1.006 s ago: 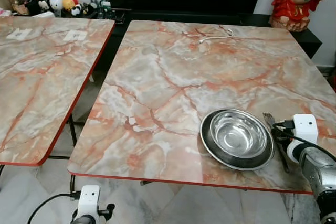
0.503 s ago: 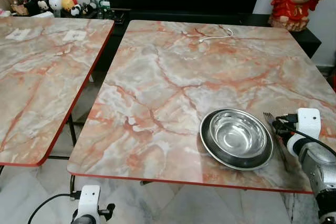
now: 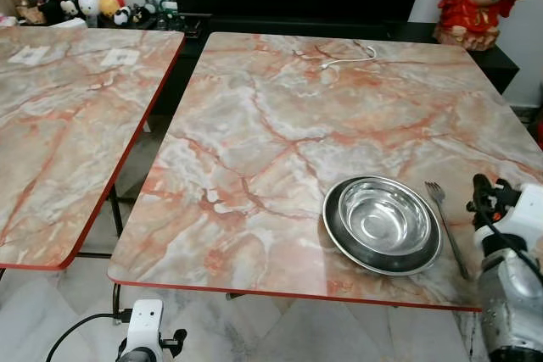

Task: Setting the table

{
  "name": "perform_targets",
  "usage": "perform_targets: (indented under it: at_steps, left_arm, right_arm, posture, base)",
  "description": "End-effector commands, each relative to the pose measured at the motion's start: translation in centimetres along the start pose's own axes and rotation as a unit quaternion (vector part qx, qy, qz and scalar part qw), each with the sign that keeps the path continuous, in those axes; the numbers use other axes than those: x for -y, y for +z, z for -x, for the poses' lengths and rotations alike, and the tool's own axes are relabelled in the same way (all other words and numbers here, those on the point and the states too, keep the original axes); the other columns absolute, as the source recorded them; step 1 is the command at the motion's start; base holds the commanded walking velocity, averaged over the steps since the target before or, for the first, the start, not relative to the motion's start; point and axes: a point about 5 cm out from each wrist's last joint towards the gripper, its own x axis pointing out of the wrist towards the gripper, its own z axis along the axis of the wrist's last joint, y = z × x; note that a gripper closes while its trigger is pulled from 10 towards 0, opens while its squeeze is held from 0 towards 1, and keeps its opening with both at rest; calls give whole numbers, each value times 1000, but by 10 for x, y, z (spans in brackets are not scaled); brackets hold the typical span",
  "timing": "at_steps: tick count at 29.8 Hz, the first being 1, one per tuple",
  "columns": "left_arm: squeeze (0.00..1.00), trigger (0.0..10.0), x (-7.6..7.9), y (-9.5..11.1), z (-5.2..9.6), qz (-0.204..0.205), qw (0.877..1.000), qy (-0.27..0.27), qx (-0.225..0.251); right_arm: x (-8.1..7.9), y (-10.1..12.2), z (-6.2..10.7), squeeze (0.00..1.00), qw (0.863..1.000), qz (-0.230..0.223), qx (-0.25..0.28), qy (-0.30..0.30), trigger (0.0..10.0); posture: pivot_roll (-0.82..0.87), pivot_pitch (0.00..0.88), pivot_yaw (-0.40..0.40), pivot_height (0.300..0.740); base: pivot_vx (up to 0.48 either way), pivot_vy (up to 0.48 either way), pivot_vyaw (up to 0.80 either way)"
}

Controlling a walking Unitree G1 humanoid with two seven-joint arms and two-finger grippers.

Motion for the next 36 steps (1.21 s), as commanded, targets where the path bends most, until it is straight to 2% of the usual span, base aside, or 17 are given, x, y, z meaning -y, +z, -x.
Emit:
perform_targets:
  at_steps: [1, 5, 33, 34, 35, 36]
  left_arm:
    - [0, 10000, -1, -7, 2, 0, 1000, 1, -10]
    - [0, 10000, -1, -8, 2, 2, 1000, 1, -11]
    - [0, 10000, -1, -8, 2, 2, 1000, 1, -11]
    - [0, 10000, -1, -8, 2, 2, 1000, 1, -12]
    - [0, 10000, -9, -13, 4, 1, 1000, 13, -26]
    - [0, 10000, -9, -13, 4, 1, 1000, 13, -26]
  right_arm:
    - [-3, 11, 0, 0, 999, -15, 34, -1, 10000]
    - [-8, 9, 3, 0, 999, -19, 37, 5, 10000]
    - [-8, 9, 3, 0, 999, -19, 37, 5, 10000]
    - [-10, 6, 5, 0, 999, -21, 39, 2, 10000]
    - [-30, -11, 15, 0, 999, -36, 29, 4, 10000]
    - [-30, -11, 15, 0, 999, -36, 29, 4, 10000]
  posture:
    - [64, 33, -43, 740]
    - [69, 27, -46, 740]
    - [69, 27, -46, 740]
    - [70, 24, -46, 740]
    - [66, 0, -21, 740]
    - [66, 0, -21, 740]
  base:
    - [0, 0, 0]
    - [0, 0, 0]
    - [0, 0, 0]
    - [0, 0, 0]
    - [0, 322, 0]
    - [0, 322, 0]
